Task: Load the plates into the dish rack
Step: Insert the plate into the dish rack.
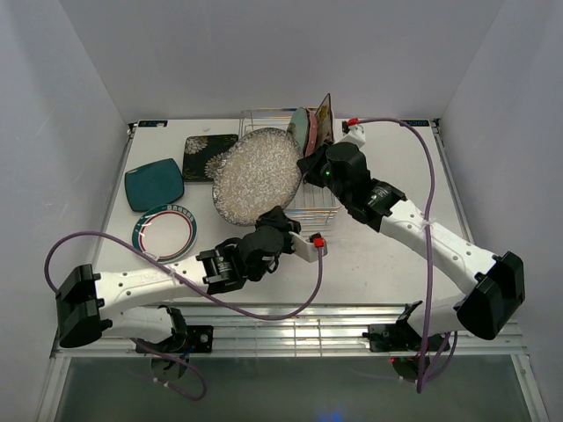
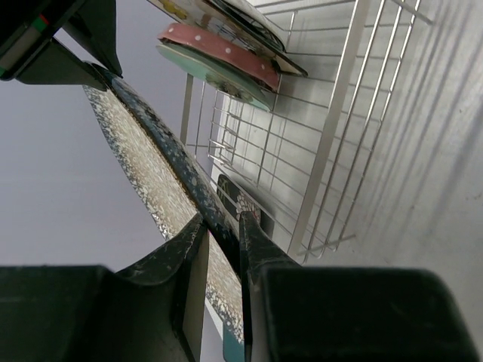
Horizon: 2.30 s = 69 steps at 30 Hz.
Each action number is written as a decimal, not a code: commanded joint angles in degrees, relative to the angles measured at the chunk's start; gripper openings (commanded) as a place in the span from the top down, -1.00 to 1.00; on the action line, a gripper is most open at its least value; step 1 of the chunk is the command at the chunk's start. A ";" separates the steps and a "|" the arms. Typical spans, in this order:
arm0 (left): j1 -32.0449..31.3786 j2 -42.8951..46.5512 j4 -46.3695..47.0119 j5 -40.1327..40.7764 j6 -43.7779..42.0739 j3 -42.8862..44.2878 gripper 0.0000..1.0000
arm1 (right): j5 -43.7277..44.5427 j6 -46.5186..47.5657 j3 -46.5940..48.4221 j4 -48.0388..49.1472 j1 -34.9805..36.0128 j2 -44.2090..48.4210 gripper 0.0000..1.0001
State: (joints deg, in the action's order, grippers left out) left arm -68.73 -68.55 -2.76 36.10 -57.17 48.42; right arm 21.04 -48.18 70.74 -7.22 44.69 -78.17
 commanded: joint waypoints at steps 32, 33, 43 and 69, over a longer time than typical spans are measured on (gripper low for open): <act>5.45 -11.78 37.73 -5.25 -13.85 -6.23 0.07 | -7.59 3.10 9.06 3.18 -0.04 4.52 0.84; 5.53 -11.78 38.35 -5.07 -13.94 -6.58 0.07 | -7.76 3.10 9.06 3.27 -0.04 4.52 0.85; 7.03 -13.62 40.21 -6.21 -12.88 -4.92 0.85 | -7.77 3.88 11.08 2.74 -0.39 3.03 0.85; 12.12 -28.65 48.90 -16.14 -3.92 8.88 1.00 | 4.27 19.26 21.01 0.63 -0.30 -1.01 0.85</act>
State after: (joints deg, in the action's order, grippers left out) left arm -58.46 -94.45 45.87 26.61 -58.11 54.11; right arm 34.72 -28.45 85.27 -15.40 40.14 -80.73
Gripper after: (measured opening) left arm 0.182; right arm 0.098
